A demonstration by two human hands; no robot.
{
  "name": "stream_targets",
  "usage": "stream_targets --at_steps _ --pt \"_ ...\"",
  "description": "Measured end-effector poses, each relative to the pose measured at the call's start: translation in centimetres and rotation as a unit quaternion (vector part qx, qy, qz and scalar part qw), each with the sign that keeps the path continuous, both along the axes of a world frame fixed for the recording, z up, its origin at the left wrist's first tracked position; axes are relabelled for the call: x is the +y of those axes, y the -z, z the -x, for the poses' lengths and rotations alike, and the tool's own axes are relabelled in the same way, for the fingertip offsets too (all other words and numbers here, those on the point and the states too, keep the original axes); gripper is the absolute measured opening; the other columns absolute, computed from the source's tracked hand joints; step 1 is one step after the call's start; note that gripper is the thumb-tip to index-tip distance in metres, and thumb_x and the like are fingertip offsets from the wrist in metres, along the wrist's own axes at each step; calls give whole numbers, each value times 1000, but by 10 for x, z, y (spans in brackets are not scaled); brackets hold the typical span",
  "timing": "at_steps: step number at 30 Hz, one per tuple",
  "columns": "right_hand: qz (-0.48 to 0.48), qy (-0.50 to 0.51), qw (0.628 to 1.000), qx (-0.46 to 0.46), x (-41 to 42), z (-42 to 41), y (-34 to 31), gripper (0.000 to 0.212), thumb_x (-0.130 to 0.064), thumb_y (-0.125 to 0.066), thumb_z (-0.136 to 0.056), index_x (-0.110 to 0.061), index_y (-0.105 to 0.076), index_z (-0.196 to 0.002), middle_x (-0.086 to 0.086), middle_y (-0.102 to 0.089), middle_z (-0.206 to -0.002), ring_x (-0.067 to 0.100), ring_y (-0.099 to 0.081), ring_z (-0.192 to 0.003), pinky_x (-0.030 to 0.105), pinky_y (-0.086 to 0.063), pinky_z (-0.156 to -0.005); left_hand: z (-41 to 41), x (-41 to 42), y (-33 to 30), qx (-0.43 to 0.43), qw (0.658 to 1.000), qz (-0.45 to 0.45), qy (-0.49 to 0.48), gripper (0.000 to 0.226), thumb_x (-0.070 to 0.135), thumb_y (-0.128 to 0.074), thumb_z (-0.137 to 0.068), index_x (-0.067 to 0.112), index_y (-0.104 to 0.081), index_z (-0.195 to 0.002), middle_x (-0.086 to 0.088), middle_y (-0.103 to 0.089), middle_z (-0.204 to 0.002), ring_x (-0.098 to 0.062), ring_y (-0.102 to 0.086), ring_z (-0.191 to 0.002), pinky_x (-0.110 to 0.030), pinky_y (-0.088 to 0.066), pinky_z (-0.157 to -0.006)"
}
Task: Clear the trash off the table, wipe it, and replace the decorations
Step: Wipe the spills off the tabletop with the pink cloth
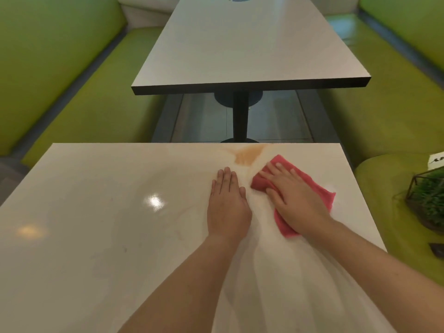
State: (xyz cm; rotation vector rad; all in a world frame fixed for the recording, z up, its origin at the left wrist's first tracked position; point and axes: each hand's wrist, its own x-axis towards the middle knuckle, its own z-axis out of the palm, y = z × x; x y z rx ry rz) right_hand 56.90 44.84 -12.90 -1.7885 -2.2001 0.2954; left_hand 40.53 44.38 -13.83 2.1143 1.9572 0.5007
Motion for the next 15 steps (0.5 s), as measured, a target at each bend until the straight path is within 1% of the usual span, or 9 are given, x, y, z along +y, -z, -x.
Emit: stream_targets --at_steps 2,4,6,7,9,11,12,13,15 --pt "0 48 999 -8 8 -18 2 43 -34 -33 -103 -37 -41 -145 -15 -26 -158 5 -14 -148 21 1 -118 11 2 -9 -17 999 25 19 52 31 -14 -106 12 -21 -154 2 -14 -162 -11 -3 -150 -22 5 -117" --pt "-6 128 991 -29 31 -22 6 46 -32 -28 -101 -30 -44 -144 -7 -31 -158 13 -19 -148 32 -7 -123 26 0 -17 -34 999 10 20 48 31 -23 -106 18 -33 -151 7 -27 -158 -8 -11 -148 -24 -4 -120" --pt "-6 180 983 -42 43 -2 7 48 -31 -27 -99 -24 -40 -146 2 -31 -158 21 -19 -148 40 -8 -123 46 -3 -22 -29 999 -22 -9 44 31 -30 -105 20 -44 -145 7 -39 -152 -10 -21 -145 -29 -16 -121" --pt "-4 173 984 -41 41 12 6 49 -30 -28 -99 -23 -39 -146 4 -31 -157 23 -20 -147 42 -8 -123 56 -4 -22 -18 999 -32 -25 41 30 -33 -104 21 -47 -142 6 -42 -149 -12 -25 -142 -30 -21 -119" --pt "9 89 995 -37 19 37 6 51 -33 -27 -98 -22 -36 -148 3 -27 -159 22 -16 -149 41 -8 -123 74 -5 -18 19 998 -43 -48 38 30 -38 -102 23 -52 -137 5 -44 -145 -14 -29 -137 -32 -25 -112" --pt "24 3 999 -42 -14 41 3 61 -44 -15 -96 -27 -28 -153 -4 -16 -163 14 -5 -151 34 0 -123 84 -3 -14 42 996 -41 -64 37 31 -41 -100 26 -52 -136 6 -43 -144 -16 -28 -135 -33 -24 -110" --pt "27 -19 998 -46 -23 35 2 64 -48 -10 -94 -29 -25 -154 -8 -12 -163 10 -2 -151 31 3 -122 87 -1 -11 46 996 -39 -69 37 32 -42 -100 27 -51 -136 6 -42 -144 -16 -28 -135 -34 -22 -110" --pt "26 -25 998 -49 -24 24 2 63 -49 -10 -95 -31 -24 -154 -10 -12 -163 8 -2 -150 29 4 -121 88 0 -9 52 996 -39 -68 37 33 -43 -100 27 -51 -136 5 -42 -143 -16 -27 -134 -34 -20 -110" --pt "17 4 998 -56 -5 5 7 53 -44 -22 -100 -32 -29 -152 -9 -17 -162 9 -7 -150 29 0 -122 91 2 -3 58 996 -42 -62 37 36 -41 -100 28 -51 -135 5 -43 -142 -16 -28 -133 -33 -18 -110"
